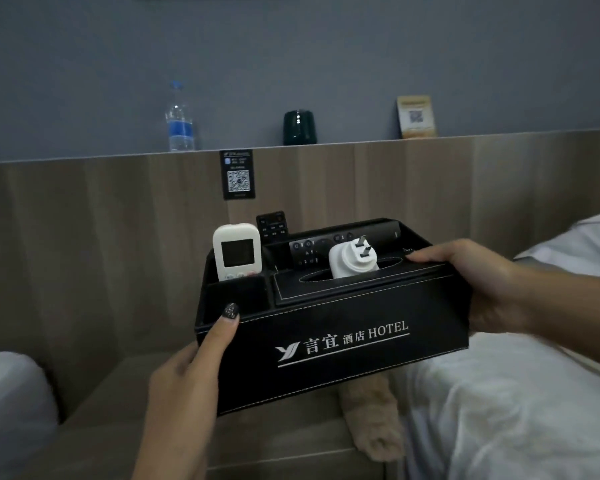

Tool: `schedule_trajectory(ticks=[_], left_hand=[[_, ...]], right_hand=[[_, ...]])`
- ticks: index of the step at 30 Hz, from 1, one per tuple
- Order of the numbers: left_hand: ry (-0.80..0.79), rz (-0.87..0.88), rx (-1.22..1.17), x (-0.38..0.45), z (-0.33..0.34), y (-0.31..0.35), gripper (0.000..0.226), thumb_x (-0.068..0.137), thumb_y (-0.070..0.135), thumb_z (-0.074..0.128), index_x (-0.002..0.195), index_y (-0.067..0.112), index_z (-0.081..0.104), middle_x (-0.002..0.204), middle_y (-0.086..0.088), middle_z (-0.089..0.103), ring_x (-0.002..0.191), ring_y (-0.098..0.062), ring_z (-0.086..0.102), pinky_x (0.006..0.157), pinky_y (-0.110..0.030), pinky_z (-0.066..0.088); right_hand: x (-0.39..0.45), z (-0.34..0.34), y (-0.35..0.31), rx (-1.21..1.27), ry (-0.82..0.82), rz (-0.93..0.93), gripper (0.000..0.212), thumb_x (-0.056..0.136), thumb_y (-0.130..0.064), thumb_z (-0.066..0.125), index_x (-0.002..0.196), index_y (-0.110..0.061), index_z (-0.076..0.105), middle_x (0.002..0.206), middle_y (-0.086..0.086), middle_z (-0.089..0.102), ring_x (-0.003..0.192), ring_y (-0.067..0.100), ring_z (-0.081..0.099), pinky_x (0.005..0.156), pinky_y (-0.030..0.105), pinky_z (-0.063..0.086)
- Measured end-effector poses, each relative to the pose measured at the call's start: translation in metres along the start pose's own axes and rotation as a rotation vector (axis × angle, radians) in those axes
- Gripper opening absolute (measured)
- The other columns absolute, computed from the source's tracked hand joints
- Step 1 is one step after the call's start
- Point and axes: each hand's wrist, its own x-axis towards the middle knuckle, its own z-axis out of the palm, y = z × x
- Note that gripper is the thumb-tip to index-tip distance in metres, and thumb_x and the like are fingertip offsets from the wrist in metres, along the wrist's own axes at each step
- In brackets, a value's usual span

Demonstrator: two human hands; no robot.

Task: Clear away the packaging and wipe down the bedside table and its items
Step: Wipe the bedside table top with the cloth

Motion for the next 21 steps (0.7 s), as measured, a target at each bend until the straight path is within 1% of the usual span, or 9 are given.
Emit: schedule_trajectory(ticks=[3, 4, 6, 8, 11, 13, 16, 18, 21], left_hand=[[-0.314, 0.010, -0.139, -0.108, 0.033, 0.050, 0.026, 0.093, 0.027, 0.058, 0.083, 0.009, 0.074, 0.094, -0.010, 0.073, 0.082, -0.027, 0.068, 0.081, -0.039, 0.047], [-0.373, -0.023, -0.160, -0.135, 0.054, 0.065, 0.027, 0.089, 0.034, 0.060, 0.077, 0.016, 0.077, 0.086, -0.004, 0.076, 0.078, -0.023, 0.071, 0.079, -0.039, 0.050], [-0.432, -0.038, -0.205, -0.165, 0.082, 0.068, 0.027, 0.088, 0.035, 0.058, 0.080, 0.019, 0.078, 0.082, -0.002, 0.076, 0.075, -0.020, 0.073, 0.075, -0.040, 0.053], [-0.475, -0.102, -0.222, -0.159, 0.115, 0.059, 0.024, 0.087, 0.032, 0.057, 0.086, 0.016, 0.076, 0.082, -0.005, 0.075, 0.074, -0.025, 0.072, 0.073, -0.043, 0.055], [-0.495, -0.222, -0.213, -0.160, 0.161, 0.041, 0.028, 0.076, 0.033, 0.064, 0.092, 0.013, 0.073, 0.082, -0.009, 0.072, 0.075, -0.031, 0.069, 0.071, -0.046, 0.054], [-0.506, -0.275, -0.220, -0.161, 0.187, 0.029, 0.039, 0.063, 0.033, 0.067, 0.094, 0.011, 0.073, 0.083, -0.010, 0.071, 0.074, -0.031, 0.068, 0.065, -0.041, 0.055], [-0.568, -0.328, -0.185, -0.154, 0.224, 0.012, 0.043, 0.060, 0.030, 0.065, 0.095, 0.006, 0.071, 0.083, -0.011, 0.068, 0.071, -0.030, 0.066, 0.060, -0.036, 0.054], [-0.596, -0.362, -0.129, -0.143, 0.250, 0.002, 0.041, 0.055, 0.028, 0.063, 0.090, 0.008, 0.067, 0.080, -0.011, 0.064, 0.066, -0.029, 0.063, 0.058, -0.035, 0.052], [-0.555, -0.422, -0.060, -0.117, 0.293, -0.011, 0.050, 0.029, 0.026, 0.060, 0.077, 0.011, 0.058, 0.081, -0.010, 0.057, 0.068, -0.028, 0.057, 0.065, -0.038, 0.049]], right_hand=[[-0.014, -0.044, 0.004, 0.017, 0.071, 0.000, 0.044, 0.078, -0.035, 0.062, 0.115, -0.011, 0.068, 0.104, 0.014, 0.074, 0.102, 0.034, 0.068, 0.104, 0.054, 0.041], [-0.018, -0.060, 0.006, 0.025, 0.101, 0.007, 0.046, 0.076, -0.035, 0.063, 0.116, -0.012, 0.068, 0.103, 0.014, 0.074, 0.101, 0.035, 0.068, 0.104, 0.055, 0.041], [-0.026, -0.089, 0.014, 0.053, 0.160, 0.028, 0.050, 0.071, -0.036, 0.065, 0.116, -0.013, 0.068, 0.103, 0.014, 0.074, 0.100, 0.035, 0.068, 0.104, 0.054, 0.041], [-0.034, -0.114, 0.023, 0.092, 0.218, 0.043, 0.043, 0.074, -0.034, 0.065, 0.111, -0.013, 0.070, 0.097, 0.014, 0.075, 0.093, 0.034, 0.070, 0.099, 0.051, 0.046], [-0.042, -0.145, 0.046, 0.207, 0.287, 0.028, 0.027, 0.082, -0.029, 0.061, 0.100, -0.011, 0.070, 0.082, 0.015, 0.075, 0.067, 0.030, 0.071, 0.073, 0.040, 0.056], [-0.044, -0.161, 0.067, 0.288, 0.316, 0.016, 0.026, 0.085, -0.027, 0.058, 0.100, -0.009, 0.070, 0.079, 0.016, 0.073, 0.062, 0.030, 0.069, 0.066, 0.037, 0.055], [-0.044, -0.177, 0.100, 0.398, 0.383, 0.017, 0.023, 0.086, -0.027, 0.058, 0.097, -0.009, 0.068, 0.068, 0.015, 0.069, 0.054, 0.029, 0.065, 0.057, 0.034, 0.054], [-0.039, -0.183, 0.121, 0.476, 0.429, -0.001, 0.023, 0.085, -0.026, 0.059, 0.098, -0.009, 0.068, 0.070, 0.015, 0.069, 0.056, 0.030, 0.065, 0.054, 0.035, 0.054], [-0.023, -0.184, 0.149, 0.570, 0.478, -0.087, 0.025, 0.085, -0.022, 0.058, 0.107, -0.014, 0.067, 0.086, 0.018, 0.070, 0.063, 0.032, 0.067, 0.053, 0.042, 0.056]])
